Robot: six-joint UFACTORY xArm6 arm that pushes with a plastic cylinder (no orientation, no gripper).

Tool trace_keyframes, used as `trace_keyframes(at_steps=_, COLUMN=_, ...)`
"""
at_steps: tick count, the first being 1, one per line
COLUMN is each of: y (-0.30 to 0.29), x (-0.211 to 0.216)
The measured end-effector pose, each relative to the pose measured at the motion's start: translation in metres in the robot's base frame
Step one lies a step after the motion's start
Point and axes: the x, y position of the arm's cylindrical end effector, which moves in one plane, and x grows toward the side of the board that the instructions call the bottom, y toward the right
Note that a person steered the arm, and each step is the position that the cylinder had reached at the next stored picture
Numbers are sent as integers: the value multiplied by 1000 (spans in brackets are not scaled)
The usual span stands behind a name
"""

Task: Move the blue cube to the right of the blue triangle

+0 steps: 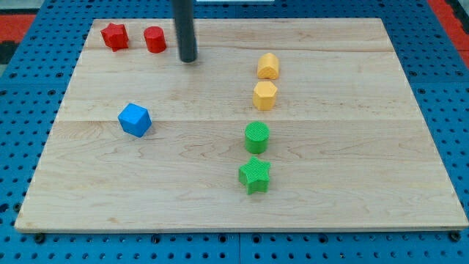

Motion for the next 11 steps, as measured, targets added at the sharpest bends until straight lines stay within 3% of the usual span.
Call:
trace_keyframes(at_steps=3, y=49, x=-30)
trace_keyframes(at_steps=4, y=65, x=-9)
trace_keyframes(at_steps=6, y=-41, x=-11)
trace_keyframes(at_steps=7, y=-8, x=-25)
trace_keyframes(at_steps=9, y=-1, x=-24)
trace_keyframes(at_steps=10, y=14, x=9)
trace_keyframes(at_steps=11, y=39, x=98)
